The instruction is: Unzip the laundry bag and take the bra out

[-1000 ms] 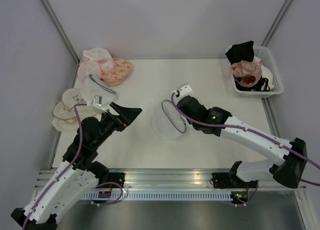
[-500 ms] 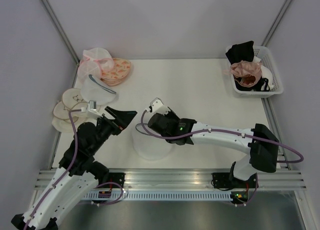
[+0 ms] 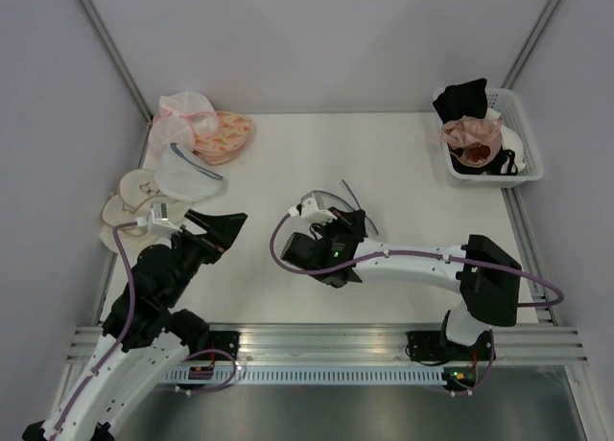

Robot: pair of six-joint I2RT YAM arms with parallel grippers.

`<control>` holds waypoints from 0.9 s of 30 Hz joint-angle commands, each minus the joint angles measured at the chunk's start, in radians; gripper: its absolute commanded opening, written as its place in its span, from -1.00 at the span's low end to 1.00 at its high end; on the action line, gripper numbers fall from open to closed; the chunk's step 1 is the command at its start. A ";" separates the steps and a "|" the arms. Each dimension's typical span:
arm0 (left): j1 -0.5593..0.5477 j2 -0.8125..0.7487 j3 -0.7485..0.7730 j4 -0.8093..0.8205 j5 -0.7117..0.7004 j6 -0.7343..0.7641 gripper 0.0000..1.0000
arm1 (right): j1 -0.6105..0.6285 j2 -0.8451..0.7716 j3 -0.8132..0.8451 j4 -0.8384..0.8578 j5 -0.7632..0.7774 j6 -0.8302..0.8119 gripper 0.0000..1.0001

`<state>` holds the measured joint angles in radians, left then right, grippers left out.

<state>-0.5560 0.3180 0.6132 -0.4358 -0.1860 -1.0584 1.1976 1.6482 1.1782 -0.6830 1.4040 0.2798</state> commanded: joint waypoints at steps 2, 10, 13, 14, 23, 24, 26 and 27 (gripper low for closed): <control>0.002 -0.016 0.059 -0.020 -0.078 -0.017 0.99 | 0.056 0.011 -0.031 0.042 0.150 -0.079 -0.99; 0.002 -0.019 0.048 -0.027 -0.070 -0.026 0.99 | 0.152 0.116 -0.093 0.118 0.012 -0.160 0.32; 0.002 -0.019 0.049 -0.035 -0.072 -0.017 0.99 | 0.194 -0.008 -0.147 0.275 -0.095 -0.249 0.95; 0.002 -0.025 0.052 -0.038 -0.073 -0.014 0.99 | 0.197 -0.040 -0.140 0.258 -0.118 -0.225 0.96; 0.002 -0.004 0.053 -0.037 -0.030 0.003 0.99 | 0.146 -0.381 0.004 0.133 -0.414 -0.094 0.96; 0.002 0.009 0.053 -0.034 -0.020 0.015 0.99 | 0.137 -0.415 0.018 0.117 -0.419 -0.068 0.96; 0.002 0.024 0.056 -0.030 0.017 0.032 0.99 | 0.120 -0.445 0.060 0.064 -0.407 -0.002 0.96; 0.002 0.032 0.056 -0.026 0.045 0.047 0.99 | 0.115 -0.471 0.084 0.047 -0.389 0.019 0.96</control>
<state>-0.5560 0.3206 0.6426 -0.4774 -0.2085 -1.0603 1.3300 1.2194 1.2037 -0.5419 1.0485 0.1936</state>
